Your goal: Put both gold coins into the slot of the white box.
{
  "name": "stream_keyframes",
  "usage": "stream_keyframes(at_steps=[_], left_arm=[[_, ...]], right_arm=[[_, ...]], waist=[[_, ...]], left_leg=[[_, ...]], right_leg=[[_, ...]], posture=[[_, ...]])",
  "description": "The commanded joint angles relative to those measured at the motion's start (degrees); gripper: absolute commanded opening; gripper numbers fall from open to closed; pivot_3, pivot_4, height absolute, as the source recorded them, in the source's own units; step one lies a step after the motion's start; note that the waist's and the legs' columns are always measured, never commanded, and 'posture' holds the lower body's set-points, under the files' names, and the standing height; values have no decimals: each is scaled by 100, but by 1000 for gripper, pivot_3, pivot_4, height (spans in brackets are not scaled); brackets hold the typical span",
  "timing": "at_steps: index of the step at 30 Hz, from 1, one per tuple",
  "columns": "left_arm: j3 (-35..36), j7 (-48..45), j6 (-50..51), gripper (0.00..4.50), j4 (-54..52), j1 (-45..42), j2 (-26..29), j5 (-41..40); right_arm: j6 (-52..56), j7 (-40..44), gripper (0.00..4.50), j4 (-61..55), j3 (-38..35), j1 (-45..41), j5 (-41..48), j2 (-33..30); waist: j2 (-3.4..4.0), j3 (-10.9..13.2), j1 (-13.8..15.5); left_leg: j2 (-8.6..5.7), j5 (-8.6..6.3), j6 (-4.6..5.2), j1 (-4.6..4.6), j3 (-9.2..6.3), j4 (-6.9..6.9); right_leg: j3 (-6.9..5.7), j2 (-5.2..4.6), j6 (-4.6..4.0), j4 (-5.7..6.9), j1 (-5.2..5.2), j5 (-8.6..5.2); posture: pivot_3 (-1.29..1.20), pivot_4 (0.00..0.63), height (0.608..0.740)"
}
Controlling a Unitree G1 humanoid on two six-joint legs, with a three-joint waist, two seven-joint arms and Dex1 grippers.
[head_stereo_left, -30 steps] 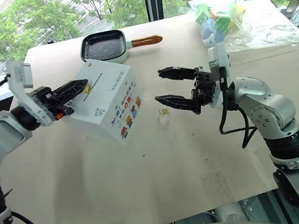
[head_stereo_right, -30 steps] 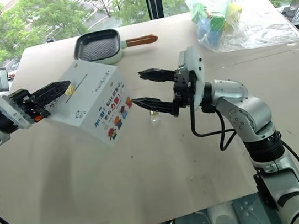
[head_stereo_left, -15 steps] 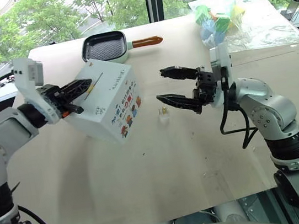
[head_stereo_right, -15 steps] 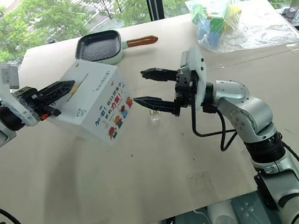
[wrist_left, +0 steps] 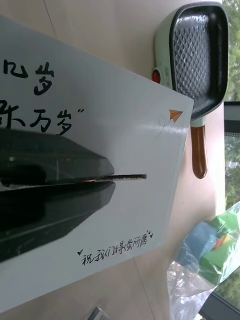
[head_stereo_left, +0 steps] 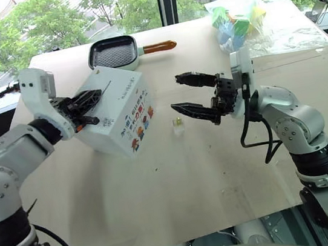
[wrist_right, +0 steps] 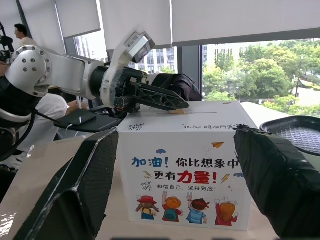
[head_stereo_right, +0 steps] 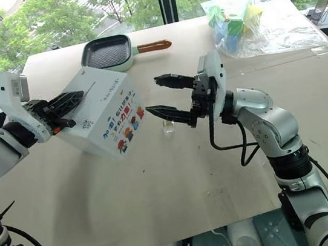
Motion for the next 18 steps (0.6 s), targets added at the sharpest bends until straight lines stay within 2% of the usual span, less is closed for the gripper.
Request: stream_keyframes(at_steps=[1, 2, 4, 7, 9, 11, 14, 18], left_arm=[[173, -14, -300, 2348, -251, -49, -124, -18], [277, -93, -409, 2735, -316, -74, -143, -89], [576, -282, -568, 2735, -549, -109, -171, -502], [969, -473, -628, 2735, -815, -20, -73, -1226], [1282, -851, -540, 2735, -1092, 349, 136, -1819], [1569, -1366, -395, 2735, -1476, 974, 389, -2082], [2013, -2174, -308, 2735, -2058, 2152, 717, -1799], [1967, -2560, -986, 2735, -2333, 3021, 700, -403]], right_arm=[[-77, 26, 4012, -145, -38, 28, -21, -19], [-93, -14, 4012, -61, 88, 34, -247, -92], [-249, -132, 4012, 209, 470, 98, -924, -264], [-337, -346, 4012, 478, 729, 217, -1401, -234], [-357, -573, 4012, 753, 840, 254, -1658, -63], [-378, -754, 4012, 1037, 938, 233, -1864, 152], [-386, -1241, 4012, 1548, 981, 145, -2177, 619], [-403, -1485, 4012, 1903, 979, 134, -2386, 971]], waist=[[-1, 0, 1], [-3, 0, 1], [-12, -1, -4], [-19, -3, -20], [-18, -3, -45], [-16, -2, -74], [-15, -1, -99], [-13, 1, -17]], left_leg=[[0, 0, 0, 0, 0, 0], [0, 0, 0, -2, -1, 1], [0, 0, 0, -4, -2, 1], [0, 0, 0, -6, -1, 1], [2, 0, 0, -7, 2, -1], [7, 0, 0, -5, 9, -3], [12, 0, 0, 0, 14, -7], [10, 1, -2, 10, 16, -9]], right_leg=[[0, 0, 0, -1, 0, 0], [-1, 0, 0, -1, 0, 0], [-3, 0, 0, -3, -1, 0], [-3, -1, 0, -7, -2, 0], [1, 0, 0, -7, -7, 0], [10, 5, -1, -5, -10, 0], [17, 11, -2, -3, -9, -1], [17, 14, -5, -3, 0, -1]], posture=[[0, 150, 721], [0, 150, 721], [0, 150, 721], [0, 150, 721], [0, 150, 721], [0, 150, 721], [0, 150, 721], [0, 150, 721]])
